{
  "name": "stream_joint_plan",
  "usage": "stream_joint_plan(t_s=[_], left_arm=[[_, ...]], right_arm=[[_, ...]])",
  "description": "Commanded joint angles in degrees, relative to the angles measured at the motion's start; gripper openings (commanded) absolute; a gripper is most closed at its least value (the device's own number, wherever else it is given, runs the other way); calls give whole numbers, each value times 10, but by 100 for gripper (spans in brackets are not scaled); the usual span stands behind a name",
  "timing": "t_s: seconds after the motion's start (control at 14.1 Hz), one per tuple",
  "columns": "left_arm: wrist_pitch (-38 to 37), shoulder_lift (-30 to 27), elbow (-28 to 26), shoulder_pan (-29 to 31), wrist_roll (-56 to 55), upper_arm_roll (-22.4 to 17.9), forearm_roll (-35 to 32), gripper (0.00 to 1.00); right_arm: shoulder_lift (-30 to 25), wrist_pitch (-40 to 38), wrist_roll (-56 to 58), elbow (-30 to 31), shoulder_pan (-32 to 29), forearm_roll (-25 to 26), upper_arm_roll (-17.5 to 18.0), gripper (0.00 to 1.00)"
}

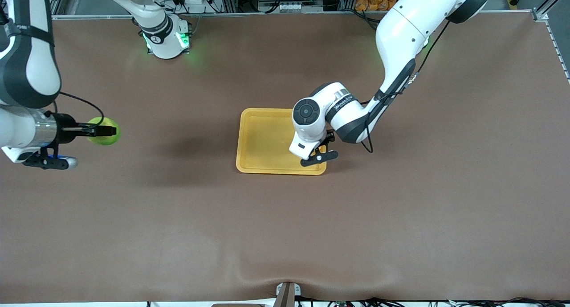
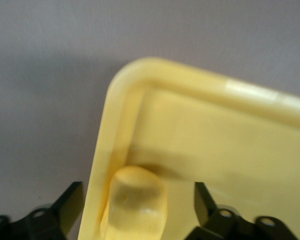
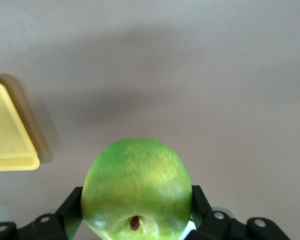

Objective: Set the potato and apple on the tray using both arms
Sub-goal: 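Release the potato onto the tray while the right gripper lifts the apple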

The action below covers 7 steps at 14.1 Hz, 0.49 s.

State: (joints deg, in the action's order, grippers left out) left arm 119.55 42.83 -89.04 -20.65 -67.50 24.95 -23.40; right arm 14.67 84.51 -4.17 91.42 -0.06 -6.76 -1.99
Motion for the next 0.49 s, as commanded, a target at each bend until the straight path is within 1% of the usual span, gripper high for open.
stream_joint_plan(t_s=[0.0,0.14,0.42], left_arm=[[-19,-34,22,31,18,0,-7,100],[-41,-66,22,70,67,6,2,100],[-99,-147,24,152,202,6,76,100]], right_arm=[[-39,19,-41,41,29,-14,-6,0],[-40,23,-71,46,51,-14,-6,0],[-39,37,-116,46,92,-15,-6,0]])
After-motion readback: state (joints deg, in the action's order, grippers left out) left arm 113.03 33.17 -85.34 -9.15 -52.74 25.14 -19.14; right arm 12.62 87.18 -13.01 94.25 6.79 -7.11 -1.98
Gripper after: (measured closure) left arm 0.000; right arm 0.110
